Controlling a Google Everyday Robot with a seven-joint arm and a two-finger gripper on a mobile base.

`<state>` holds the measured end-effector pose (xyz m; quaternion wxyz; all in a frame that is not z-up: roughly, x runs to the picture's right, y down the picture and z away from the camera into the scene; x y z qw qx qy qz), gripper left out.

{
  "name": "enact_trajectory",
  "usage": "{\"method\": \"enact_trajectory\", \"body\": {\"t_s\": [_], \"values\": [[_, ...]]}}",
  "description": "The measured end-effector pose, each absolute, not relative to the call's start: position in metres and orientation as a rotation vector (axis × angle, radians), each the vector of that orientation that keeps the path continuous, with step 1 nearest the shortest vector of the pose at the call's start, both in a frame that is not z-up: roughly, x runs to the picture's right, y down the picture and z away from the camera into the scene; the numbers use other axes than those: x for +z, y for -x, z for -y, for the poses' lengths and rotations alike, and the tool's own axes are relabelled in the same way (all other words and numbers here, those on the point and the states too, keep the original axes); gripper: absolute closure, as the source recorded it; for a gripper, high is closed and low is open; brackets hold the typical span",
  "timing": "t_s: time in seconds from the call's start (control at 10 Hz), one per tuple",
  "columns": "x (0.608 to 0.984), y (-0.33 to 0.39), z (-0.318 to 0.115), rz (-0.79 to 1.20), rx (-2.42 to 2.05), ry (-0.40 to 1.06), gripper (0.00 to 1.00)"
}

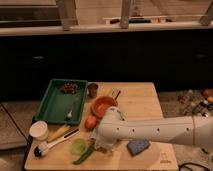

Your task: Place pepper in red bowl

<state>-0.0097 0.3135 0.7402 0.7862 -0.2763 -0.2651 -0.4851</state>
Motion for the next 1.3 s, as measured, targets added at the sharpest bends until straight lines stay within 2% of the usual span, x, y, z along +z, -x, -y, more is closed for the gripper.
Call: {"method": "enact_trajectory", "body": {"t_s": [0.6,1.3], "values": [[0.737,0.014,-0.309,0.55,-1.049,0.598,0.2],[0.724,0.011,-0.322,0.574,-1.2,0.597,0.2]]}}
